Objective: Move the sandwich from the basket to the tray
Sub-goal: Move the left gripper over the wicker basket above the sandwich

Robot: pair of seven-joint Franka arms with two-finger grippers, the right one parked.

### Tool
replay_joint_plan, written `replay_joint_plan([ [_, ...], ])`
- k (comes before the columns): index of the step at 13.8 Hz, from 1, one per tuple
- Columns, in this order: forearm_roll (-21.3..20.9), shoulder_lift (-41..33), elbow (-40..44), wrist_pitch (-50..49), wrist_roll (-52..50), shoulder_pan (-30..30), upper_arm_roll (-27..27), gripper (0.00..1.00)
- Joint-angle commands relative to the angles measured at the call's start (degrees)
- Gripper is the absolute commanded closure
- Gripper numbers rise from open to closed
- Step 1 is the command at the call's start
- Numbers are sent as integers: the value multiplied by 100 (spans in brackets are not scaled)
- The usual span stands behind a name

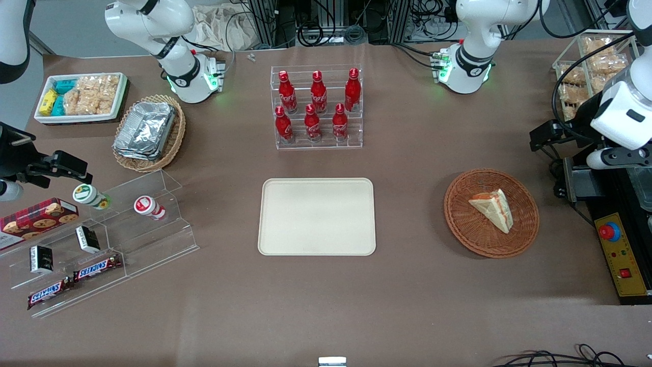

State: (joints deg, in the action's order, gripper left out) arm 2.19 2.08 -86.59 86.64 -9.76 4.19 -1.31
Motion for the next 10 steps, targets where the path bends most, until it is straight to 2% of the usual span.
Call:
replay_joint_plan([
  [1,-78,30,72,-50,62,46,52,0],
  [6,-79,91,-24,-42,-139,-15,61,0],
  [10,-96,485,-200,46,-1308,-15,61,0],
])
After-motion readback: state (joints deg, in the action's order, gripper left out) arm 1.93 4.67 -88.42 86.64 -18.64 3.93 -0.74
